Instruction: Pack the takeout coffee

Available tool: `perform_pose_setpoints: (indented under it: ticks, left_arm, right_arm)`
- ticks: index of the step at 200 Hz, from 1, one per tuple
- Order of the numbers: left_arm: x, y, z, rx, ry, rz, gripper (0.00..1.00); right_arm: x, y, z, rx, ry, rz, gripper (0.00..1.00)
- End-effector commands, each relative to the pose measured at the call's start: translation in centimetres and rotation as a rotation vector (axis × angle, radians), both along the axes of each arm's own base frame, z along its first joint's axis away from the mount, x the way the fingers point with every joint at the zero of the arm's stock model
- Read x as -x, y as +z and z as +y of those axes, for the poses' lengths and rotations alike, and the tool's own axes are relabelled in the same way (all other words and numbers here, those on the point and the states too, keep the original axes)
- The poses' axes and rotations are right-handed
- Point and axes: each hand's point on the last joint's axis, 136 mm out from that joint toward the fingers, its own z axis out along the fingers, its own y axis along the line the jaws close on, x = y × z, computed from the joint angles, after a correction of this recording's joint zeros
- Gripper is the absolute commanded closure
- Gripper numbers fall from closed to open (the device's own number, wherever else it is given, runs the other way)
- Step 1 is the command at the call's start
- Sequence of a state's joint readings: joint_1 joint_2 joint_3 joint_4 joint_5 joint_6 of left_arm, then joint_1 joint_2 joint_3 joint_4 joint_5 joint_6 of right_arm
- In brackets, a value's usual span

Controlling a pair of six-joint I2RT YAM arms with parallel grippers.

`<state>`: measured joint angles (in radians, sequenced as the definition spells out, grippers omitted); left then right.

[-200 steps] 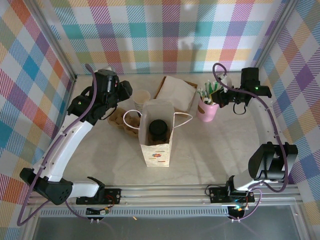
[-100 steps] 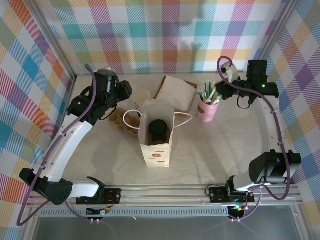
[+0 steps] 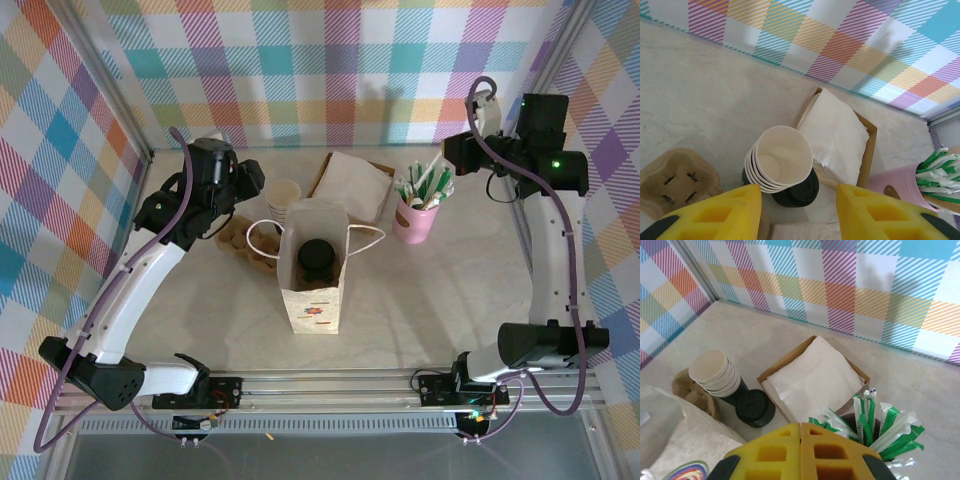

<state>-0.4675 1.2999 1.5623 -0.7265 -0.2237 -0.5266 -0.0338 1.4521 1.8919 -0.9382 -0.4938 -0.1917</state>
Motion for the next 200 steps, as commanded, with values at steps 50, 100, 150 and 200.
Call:
perform_pose_setpoints:
  ticks: [50, 100, 150, 200]
  left_arm:
    - [-0.8, 1.6, 0.1, -0.056, -0.027, -0.043, 0.57]
    - [-1.1, 2.3, 0.3, -0.160, -0.058, -0.031, 0.57]
    - [-0.1, 4.6, 0.7, -0.176, -0.079, -0.063, 0.57]
    - [0.2, 5.1, -0.1, -0.186, -0.149, -0.104, 0.58]
  right_arm:
    - [5.3, 5.5, -1.6, -0.101, -0.188, 0.009, 1.00]
    - [8.3, 8.9, -0.1, -0.242, -0.152, -0.022, 1.00]
    - [12.3, 10.9, 1.6, -0.353, -0.066, -0.024, 1.00]
    - [15.2, 14.0, 4.4, -0.477, 0.136, -0.037, 1.00]
